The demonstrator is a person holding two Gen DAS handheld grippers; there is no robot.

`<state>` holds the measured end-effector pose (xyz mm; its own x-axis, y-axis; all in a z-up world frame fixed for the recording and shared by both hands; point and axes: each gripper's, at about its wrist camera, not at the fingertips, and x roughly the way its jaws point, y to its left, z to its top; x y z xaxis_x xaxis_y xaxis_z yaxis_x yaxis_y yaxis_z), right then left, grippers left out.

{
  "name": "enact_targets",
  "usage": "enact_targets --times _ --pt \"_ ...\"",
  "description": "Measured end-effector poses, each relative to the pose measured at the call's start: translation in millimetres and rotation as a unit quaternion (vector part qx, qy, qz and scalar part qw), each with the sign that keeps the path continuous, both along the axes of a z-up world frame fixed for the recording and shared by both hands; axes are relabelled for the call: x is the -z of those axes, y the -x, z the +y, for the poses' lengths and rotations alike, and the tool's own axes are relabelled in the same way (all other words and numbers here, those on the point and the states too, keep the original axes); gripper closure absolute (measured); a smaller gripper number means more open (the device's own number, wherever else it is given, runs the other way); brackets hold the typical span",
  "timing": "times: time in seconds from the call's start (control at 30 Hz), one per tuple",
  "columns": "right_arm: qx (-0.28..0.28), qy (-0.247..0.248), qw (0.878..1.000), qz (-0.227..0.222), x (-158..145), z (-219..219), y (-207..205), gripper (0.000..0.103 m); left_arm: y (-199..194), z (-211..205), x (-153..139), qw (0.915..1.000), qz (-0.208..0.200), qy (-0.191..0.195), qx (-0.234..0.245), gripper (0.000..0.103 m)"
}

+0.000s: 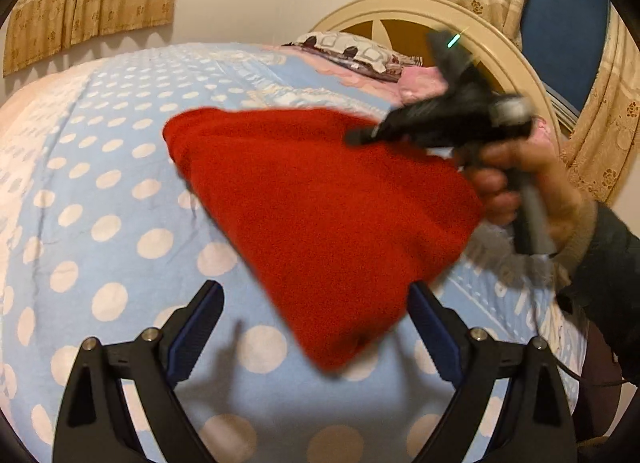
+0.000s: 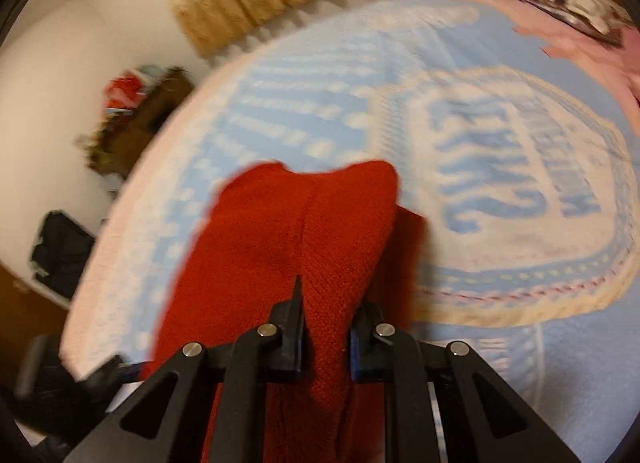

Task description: Fold small clothes

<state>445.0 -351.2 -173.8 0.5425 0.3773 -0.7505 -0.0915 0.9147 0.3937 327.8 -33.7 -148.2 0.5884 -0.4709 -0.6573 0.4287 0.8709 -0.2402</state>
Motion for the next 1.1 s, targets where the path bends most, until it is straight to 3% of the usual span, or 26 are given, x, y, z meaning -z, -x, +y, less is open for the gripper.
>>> enact_targets --times 0.1,0.2,0.27,0.3,0.4,0.47,0.53,0.6,0.67,0.73,0.8,0.87,1.0,1.1 --pt "0.007 -0.027 1.000 0.015 18.0 -11.2 -4.7 0.087 2.6 3.9 -9.3 0.9998 -0.016 -0.004 -0.009 0.005" --pt "0.003 -0.044 0.999 0.010 13.0 -15.8 -0.9 0.078 -13.6 10.2 -16.8 0.9993 -0.017 -0.010 -0.030 0.002" --pt "0.011 -0.034 0.999 0.011 2.0 -17.6 7.8 0.045 -19.1 11.0 -22.4 0.9991 -0.024 -0.002 -0.034 0.002" --pt "0.013 -0.034 0.999 0.003 -5.0 -18.2 13.5 0.040 -19.4 12.0 -26.7 0.9989 -0.029 0.001 -0.038 0.002" --pt "0.017 -0.011 0.998 -0.061 -40.0 -16.3 43.0 0.039 -11.8 19.4 -44.2 0.9969 -0.050 0.048 -0.037 0.002" --pt "-0.011 0.000 0.995 -0.100 -64.1 -2.5 66.5 0.039 -6.9 20.6 -44.1 0.9959 -0.044 0.073 -0.031 0.000" --pt "-0.059 -0.014 0.991 -0.115 -74.0 14.3 81.8 0.039 -7.9 13.8 -34.7 0.9972 -0.031 0.063 -0.028 0.000" --pt "-0.099 -0.015 0.989 -0.112 -72.6 30.4 89.2 0.039 -13.2 9.1 -18.7 0.9984 -0.013 0.037 -0.040 0.000" --pt "-0.132 -0.017 0.987 -0.092 -61.5 44.6 91.0 0.039 -24.0 8.3 4.6 0.9971 0.034 0.012 -0.067 0.000" --pt "-0.123 -0.015 0.990 -0.067 -42.8 44.5 94.2 0.039 -20.9 10.3 17.9 0.9952 0.069 0.021 -0.067 0.000" --pt "-0.096 -0.016 0.995 -0.011 -12.1 35.7 93.1 0.040 -12.1 11.4 19.2 0.9952 0.075 0.030 -0.056 0.000" --pt "-0.099 -0.026 0.994 -0.035 0.2 28.8 104.2 0.040 -4.3 12.3 12.2 0.9963 0.063 0.023 -0.054 0.000" --pt "-0.113 0.036 0.992 -0.051 -12.0 45.7 116.8 0.039 -2.3 26.1 -21.1 0.9949 0.004 0.043 -0.091 0.000" --pt "-0.096 0.060 0.989 -0.094 -36.0 53.2 122.2 0.039 -24.3 28.8 -35.8 0.9895 -0.031 0.009 -0.141 0.000"
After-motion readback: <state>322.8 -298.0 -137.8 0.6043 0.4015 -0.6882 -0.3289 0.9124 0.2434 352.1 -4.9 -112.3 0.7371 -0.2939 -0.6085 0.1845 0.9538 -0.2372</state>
